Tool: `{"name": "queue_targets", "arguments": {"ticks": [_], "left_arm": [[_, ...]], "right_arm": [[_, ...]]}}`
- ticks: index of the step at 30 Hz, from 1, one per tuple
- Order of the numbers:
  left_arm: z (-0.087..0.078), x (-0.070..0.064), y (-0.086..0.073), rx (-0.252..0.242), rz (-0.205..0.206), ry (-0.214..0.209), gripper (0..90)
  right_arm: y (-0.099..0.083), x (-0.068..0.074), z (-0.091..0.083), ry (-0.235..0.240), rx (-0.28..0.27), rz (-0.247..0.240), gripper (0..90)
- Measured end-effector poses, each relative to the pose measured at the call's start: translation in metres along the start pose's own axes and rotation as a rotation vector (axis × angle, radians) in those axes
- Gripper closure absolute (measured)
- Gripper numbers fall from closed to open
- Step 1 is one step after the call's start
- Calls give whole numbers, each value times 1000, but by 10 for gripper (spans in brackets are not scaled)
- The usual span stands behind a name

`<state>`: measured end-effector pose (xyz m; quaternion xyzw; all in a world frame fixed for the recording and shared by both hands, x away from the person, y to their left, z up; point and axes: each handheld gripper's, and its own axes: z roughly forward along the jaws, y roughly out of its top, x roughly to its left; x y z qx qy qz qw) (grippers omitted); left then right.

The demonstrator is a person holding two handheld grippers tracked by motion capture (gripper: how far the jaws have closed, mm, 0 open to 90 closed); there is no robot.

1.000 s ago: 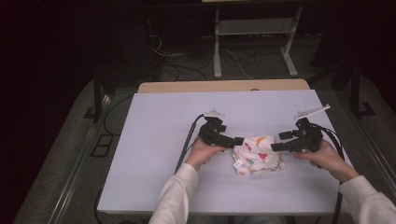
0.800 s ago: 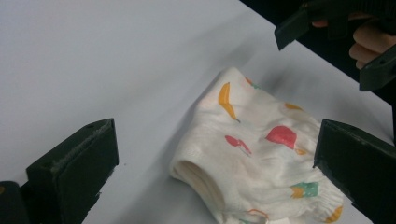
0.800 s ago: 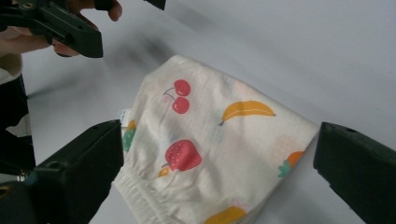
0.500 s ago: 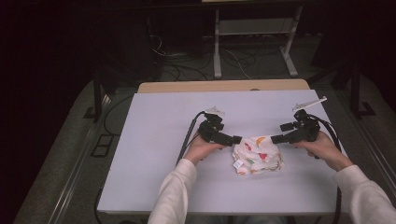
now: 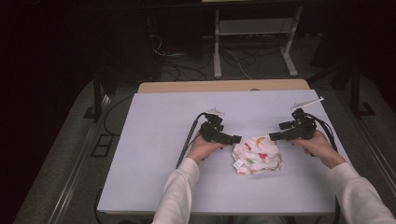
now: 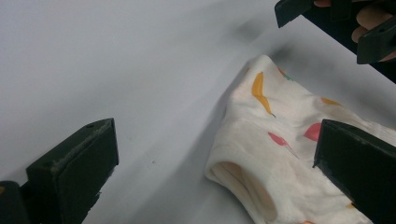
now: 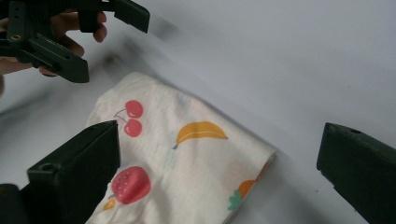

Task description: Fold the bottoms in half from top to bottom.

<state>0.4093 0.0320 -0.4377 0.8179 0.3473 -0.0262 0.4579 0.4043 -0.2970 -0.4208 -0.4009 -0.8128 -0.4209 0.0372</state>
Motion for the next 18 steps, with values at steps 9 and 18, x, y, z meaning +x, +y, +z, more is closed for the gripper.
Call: {"name": "queue_targets", "arguments": {"ticks": [9, 18], "left_arm": [[7, 8, -3, -9, -32, -15, 0], [14, 9, -5, 2, -45, -54, 2]], "right_arm": [[-2, -8, 9, -10, 5, 8, 5], [-3, -13, 21, -16, 31, -3, 84]]}}
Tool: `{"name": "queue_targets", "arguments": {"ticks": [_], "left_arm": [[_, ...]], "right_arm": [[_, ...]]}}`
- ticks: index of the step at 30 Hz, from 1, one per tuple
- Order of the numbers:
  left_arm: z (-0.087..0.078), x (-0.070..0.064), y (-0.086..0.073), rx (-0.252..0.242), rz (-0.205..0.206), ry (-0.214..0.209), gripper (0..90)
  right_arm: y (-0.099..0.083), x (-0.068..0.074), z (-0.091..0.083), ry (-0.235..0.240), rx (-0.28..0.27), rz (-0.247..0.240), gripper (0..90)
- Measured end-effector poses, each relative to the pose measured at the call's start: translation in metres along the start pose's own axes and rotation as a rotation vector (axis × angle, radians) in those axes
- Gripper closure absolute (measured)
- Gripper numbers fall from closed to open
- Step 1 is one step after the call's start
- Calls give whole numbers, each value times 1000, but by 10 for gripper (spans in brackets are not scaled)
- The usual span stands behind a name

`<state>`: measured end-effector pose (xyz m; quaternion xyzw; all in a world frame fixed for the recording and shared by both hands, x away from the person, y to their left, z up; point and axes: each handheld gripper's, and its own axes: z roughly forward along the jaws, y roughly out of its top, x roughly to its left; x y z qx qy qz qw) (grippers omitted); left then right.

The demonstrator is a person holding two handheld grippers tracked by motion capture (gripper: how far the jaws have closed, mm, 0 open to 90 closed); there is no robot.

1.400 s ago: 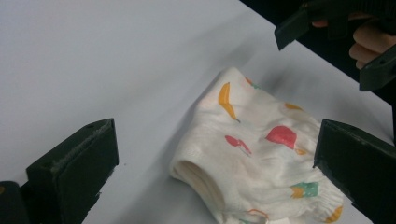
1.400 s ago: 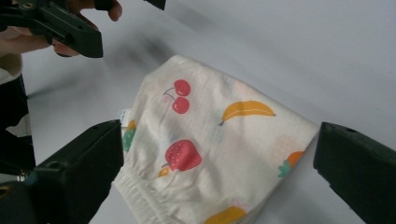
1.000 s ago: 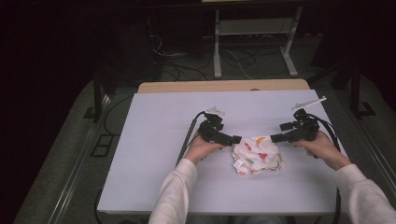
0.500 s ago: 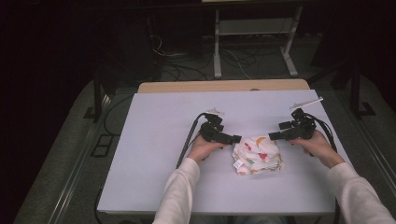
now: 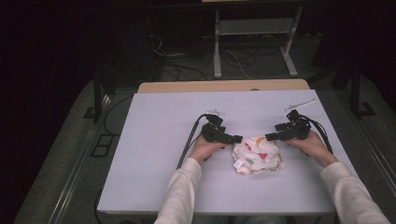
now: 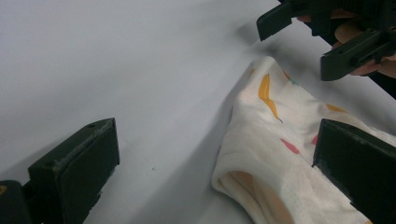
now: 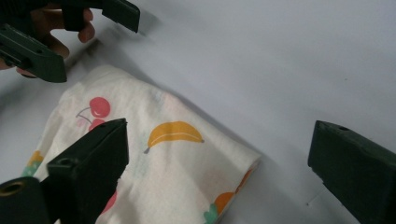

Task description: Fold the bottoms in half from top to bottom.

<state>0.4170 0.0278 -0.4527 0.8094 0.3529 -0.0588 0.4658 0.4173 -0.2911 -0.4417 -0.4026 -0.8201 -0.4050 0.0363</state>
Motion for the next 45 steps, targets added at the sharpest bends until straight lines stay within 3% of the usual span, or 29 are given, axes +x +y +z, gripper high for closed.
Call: {"name": "queue_targets", "arguments": {"ticks": [4, 5, 7, 9, 13, 20, 23, 33, 45], "left_arm": [[2, -2, -1, 17, 0, -44, 97], [2, -3, -1, 20, 7, -45, 149], [5, -7, -2, 42, 30, -10, 218], [7, -9, -3, 66, 43, -13, 286], [10, -7, -4, 67, 9, -23, 422], [12, -7, -4, 77, -25, -61, 787], [9, -10, -4, 77, -9, -42, 807], [-11, -19, 3, 46, 57, 22, 811], [-34, -13, 7, 37, 67, 64, 811]], "right_arm": [[-1, -1, 5, 2, 30, -4, 180], [-2, -2, 6, 8, 35, -5, 241], [-2, -3, 6, -3, 39, -8, 279], [-3, -3, 7, -6, 41, -13, 361], [-3, -5, 9, 2, 40, -29, 497], [-3, -5, 14, 24, 67, -25, 803], [-3, -4, 12, 18, 66, -17, 842], [3, 6, 7, 4, 30, -13, 851], [17, 20, 18, 22, 31, -42, 851]]}}
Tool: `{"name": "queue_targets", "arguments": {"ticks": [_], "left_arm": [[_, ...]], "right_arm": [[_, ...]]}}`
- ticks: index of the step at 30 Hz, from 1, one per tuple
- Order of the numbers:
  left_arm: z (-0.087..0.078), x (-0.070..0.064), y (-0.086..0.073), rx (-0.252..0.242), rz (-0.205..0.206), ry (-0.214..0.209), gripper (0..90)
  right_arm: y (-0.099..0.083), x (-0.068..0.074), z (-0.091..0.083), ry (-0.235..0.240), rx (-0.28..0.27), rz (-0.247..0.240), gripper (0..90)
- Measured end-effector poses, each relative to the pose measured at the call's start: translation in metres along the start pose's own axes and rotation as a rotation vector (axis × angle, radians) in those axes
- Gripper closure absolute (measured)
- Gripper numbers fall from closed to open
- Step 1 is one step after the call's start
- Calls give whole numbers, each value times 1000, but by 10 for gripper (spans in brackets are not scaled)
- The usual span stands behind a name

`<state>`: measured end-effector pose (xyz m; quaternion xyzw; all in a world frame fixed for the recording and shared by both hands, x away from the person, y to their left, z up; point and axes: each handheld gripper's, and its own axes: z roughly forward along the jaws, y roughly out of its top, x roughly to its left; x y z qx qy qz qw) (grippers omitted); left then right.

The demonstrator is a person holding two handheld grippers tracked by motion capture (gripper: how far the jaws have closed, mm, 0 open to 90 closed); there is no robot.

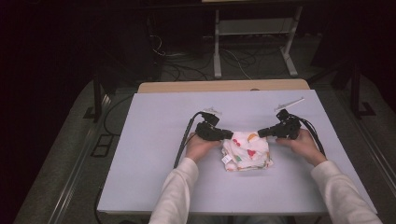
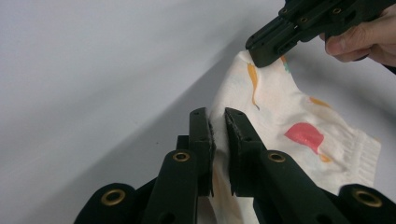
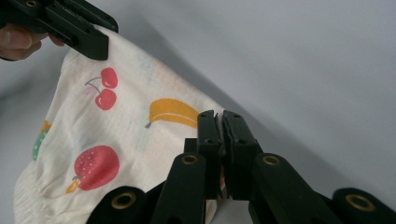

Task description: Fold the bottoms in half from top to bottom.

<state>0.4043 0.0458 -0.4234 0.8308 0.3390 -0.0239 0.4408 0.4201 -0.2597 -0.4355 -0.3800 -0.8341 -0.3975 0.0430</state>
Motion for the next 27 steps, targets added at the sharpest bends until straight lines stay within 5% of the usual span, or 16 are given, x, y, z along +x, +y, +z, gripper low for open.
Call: {"name": "queue_targets", "arguments": {"ticks": [27], "left_arm": [[-34, 23, 9, -24, 25, 63, 811]], "right_arm": [[38, 22, 15, -6, -21, -49, 851]]}}
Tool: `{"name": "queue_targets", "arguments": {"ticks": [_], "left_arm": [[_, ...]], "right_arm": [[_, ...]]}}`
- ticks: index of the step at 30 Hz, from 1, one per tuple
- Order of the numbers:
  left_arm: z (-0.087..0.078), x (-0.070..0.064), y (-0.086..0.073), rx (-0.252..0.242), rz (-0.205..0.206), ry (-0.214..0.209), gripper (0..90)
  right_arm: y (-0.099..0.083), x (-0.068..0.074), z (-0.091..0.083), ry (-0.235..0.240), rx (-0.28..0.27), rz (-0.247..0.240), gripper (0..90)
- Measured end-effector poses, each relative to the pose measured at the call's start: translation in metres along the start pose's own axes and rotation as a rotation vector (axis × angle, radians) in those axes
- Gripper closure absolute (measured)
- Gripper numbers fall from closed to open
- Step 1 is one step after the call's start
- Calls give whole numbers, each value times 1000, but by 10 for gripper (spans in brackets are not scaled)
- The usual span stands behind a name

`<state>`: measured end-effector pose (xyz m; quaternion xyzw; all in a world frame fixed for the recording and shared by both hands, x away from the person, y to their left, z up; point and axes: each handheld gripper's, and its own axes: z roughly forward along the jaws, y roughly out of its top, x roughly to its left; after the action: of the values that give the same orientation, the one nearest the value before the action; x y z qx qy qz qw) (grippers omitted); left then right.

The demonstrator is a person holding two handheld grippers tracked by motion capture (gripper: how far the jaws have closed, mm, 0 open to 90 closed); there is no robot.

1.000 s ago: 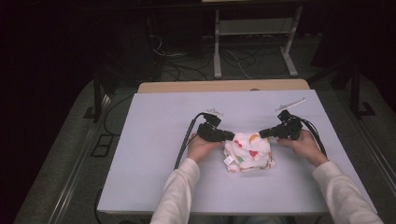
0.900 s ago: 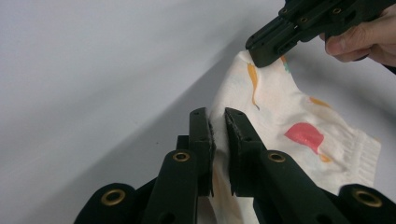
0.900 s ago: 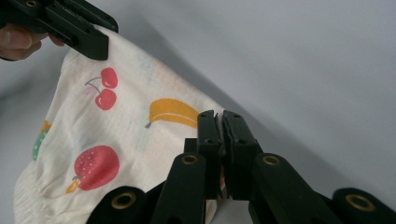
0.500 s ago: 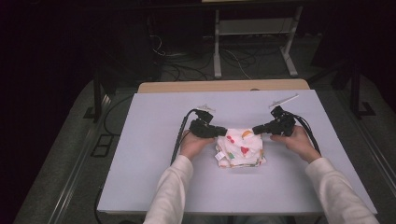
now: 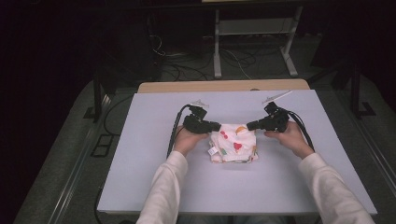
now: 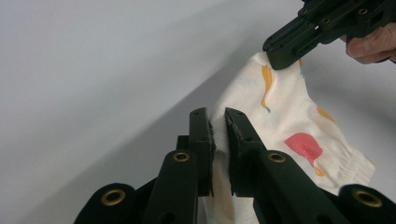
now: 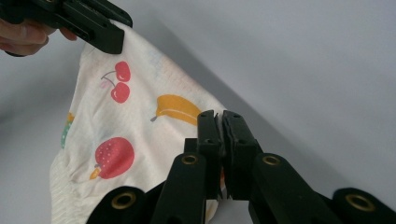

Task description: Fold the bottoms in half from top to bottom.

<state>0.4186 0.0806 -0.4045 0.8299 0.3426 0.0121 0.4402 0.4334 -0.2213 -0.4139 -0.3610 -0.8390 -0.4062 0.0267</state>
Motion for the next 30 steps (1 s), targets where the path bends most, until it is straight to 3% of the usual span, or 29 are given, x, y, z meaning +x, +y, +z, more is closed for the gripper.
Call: {"name": "queue_targets", "arguments": {"ticks": [4, 14, 23, 30], "left_arm": [[-5, 3, 3, 0, 20, 8, 811], [-11, 17, 9, 1, 26, 31, 810], [-3, 37, 3, -33, -28, 41, 810], [3, 46, 0, -37, -32, 51, 809]], "right_arm": [[6, 2, 2, -4, -1, -10, 851], [21, 5, 7, -17, -3, -20, 852], [30, -4, 22, -36, -11, 3, 852], [35, -13, 34, -51, -8, 10, 852]]}}
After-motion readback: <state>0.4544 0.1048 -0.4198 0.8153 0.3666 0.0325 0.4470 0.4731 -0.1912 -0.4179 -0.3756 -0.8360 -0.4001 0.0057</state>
